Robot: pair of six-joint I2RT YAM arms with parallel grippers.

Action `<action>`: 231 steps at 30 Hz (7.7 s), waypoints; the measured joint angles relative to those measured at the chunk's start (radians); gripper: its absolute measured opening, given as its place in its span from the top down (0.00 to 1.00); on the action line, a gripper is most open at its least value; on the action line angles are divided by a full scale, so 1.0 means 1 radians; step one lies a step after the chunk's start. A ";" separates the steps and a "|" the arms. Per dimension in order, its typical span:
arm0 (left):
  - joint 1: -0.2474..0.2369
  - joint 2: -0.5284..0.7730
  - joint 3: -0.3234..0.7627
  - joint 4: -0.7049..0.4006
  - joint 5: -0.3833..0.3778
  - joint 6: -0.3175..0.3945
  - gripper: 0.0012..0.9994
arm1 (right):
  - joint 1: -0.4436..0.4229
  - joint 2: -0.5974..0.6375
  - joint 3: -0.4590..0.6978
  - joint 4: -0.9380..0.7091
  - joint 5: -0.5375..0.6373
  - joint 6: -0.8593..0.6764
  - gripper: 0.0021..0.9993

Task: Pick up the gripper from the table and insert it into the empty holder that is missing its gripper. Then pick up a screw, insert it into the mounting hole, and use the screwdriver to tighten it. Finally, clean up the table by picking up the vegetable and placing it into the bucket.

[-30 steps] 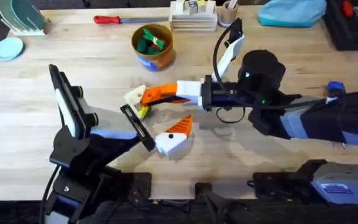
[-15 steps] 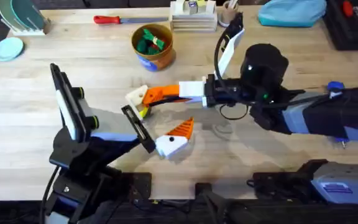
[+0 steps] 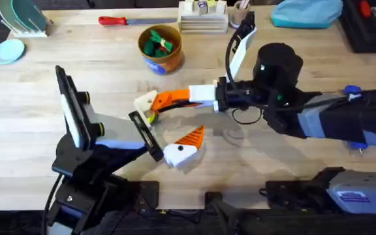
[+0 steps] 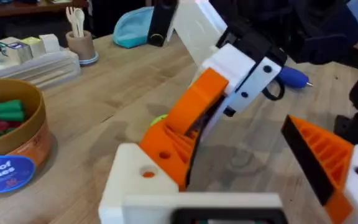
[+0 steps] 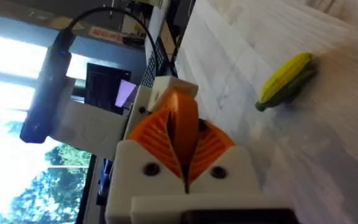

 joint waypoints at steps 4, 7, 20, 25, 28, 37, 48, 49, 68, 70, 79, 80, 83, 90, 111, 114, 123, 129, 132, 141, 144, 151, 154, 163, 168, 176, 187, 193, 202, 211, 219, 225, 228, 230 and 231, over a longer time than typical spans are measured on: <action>0.000 0.000 0.000 0.000 -0.010 0.000 0.01 | 0.003 0.000 0.015 -0.031 0.008 -0.025 1.00; 0.000 0.000 0.000 0.000 -0.007 0.000 0.01 | -0.004 0.000 0.024 -0.051 -0.001 -0.042 1.00; 0.000 0.000 0.000 -0.004 0.118 0.003 0.01 | -0.063 0.000 0.025 -0.071 -0.108 -0.078 1.00; 0.000 0.000 0.000 -0.005 0.132 0.005 0.01 | -0.068 0.000 0.025 -0.072 -0.122 -0.081 1.00; 0.000 0.000 0.000 -0.003 0.149 0.008 0.01 | -0.075 0.000 0.025 -0.071 -0.131 -0.081 1.00; 0.007 0.000 -0.004 0.010 0.124 0.006 0.01 | -0.028 0.000 0.025 -0.068 -0.036 -0.074 1.00; 0.012 -0.006 -0.004 0.011 0.110 -0.011 0.01 | 0.088 0.000 0.034 -0.061 0.117 -0.053 1.00; 0.012 -0.006 -0.004 0.011 0.108 -0.012 0.01 | 0.089 0.000 0.034 -0.060 0.120 -0.053 1.00; 0.012 -0.006 -0.004 0.011 0.098 -0.015 0.01 | 0.098 0.000 0.034 -0.059 0.148 -0.050 1.00; 0.012 -0.006 -0.004 0.011 0.092 -0.015 0.01 | 0.100 0.000 0.034 -0.057 0.157 -0.049 1.00; 0.012 -0.006 -0.004 0.012 0.084 -0.016 0.01 | 0.108 0.000 0.034 -0.055 0.177 -0.045 1.00; 0.012 -0.006 -0.004 0.012 0.084 -0.016 0.01 | 0.108 0.000 0.034 -0.055 0.177 -0.045 1.00; 0.012 -0.006 -0.004 0.012 0.077 -0.016 0.01 | 0.110 0.000 0.034 -0.054 0.183 -0.042 0.99; 0.010 -0.006 -0.004 0.014 0.065 -0.016 0.01 | 0.115 0.000 0.036 -0.043 0.177 -0.038 0.71; -0.039 -0.006 -0.002 -0.004 0.169 0.005 0.01 | 0.033 0.008 0.040 -0.009 0.010 -0.049 0.10; -0.039 -0.006 -0.002 -0.004 0.169 0.005 0.01 | -0.046 0.007 0.040 -0.010 0.025 -0.071 0.10; -0.039 -0.006 -0.002 -0.004 0.169 0.005 0.01 | -0.301 0.004 0.123 -0.261 0.037 -0.279 0.09; -0.039 -0.006 -0.002 -0.008 0.172 0.005 0.01 | -0.324 -0.077 0.291 -0.931 0.175 -0.614 0.09; -0.039 -0.006 -0.002 -0.008 0.172 0.005 0.01 | -0.294 -0.124 0.384 -1.164 0.312 -0.780 0.09; -0.039 -0.006 -0.002 -0.008 0.172 0.005 0.01 | -0.121 -0.165 0.453 -1.491 0.703 -1.049 0.14; -0.039 -0.006 -0.002 -0.008 0.172 0.005 0.01 | -0.073 -0.139 0.453 -1.511 0.767 -1.077 0.32; -0.039 -0.006 -0.002 -0.008 0.172 0.005 0.01 | 0.021 -0.030 0.453 -1.477 0.860 -1.102 0.59; -0.039 -0.006 -0.002 -0.008 0.172 0.005 0.01 | 0.039 0.005 0.453 -1.462 0.893 -1.106 0.61; -0.039 -0.006 -0.002 -0.008 0.172 0.005 0.01 | 0.041 0.046 0.453 -1.423 0.925 -1.109 0.71; -0.039 -0.006 -0.002 -0.008 0.172 0.005 0.01 | 0.041 0.063 0.455 -1.409 0.934 -1.111 0.84; -0.039 -0.006 -0.002 -0.008 0.172 0.005 0.01 | 0.041 0.064 0.457 -1.406 0.936 -1.114 1.00; -0.039 -0.006 -0.002 -0.008 0.172 0.005 0.01 | 0.039 0.001 0.622 -1.586 0.940 -1.114 1.00; -0.039 -0.006 -0.002 -0.008 0.172 0.005 0.01 | 0.044 -0.038 0.801 -1.771 0.941 -1.114 1.00; -0.039 -0.006 -0.002 -0.008 0.172 0.005 0.01 | 0.206 -0.045 1.062 -1.896 0.926 -1.116 1.00; -0.039 -0.006 -0.002 -0.008 0.172 0.005 0.01 | 0.392 -0.022 1.070 -1.851 0.894 -1.078 1.00; -0.039 -0.006 -0.002 -0.008 0.172 0.005 0.01 | 0.460 0.035 1.070 -1.798 0.891 -1.067 1.00; -0.039 -0.006 -0.002 -0.008 0.172 0.005 0.01 | 0.461 0.061 1.070 -1.800 0.890 -1.059 1.00; -0.039 -0.006 -0.002 -0.008 0.172 0.005 0.01 | 0.461 0.066 1.070 -1.799 0.890 -1.059 1.00; -0.039 -0.006 -0.002 -0.008 0.172 0.005 0.01 | 0.461 0.066 1.070 -1.798 0.890 -1.059 1.00; -0.039 -0.006 -0.002 -0.008 0.172 0.005 0.01 | 0.461 0.067 1.070 -1.798 0.890 -1.059 1.00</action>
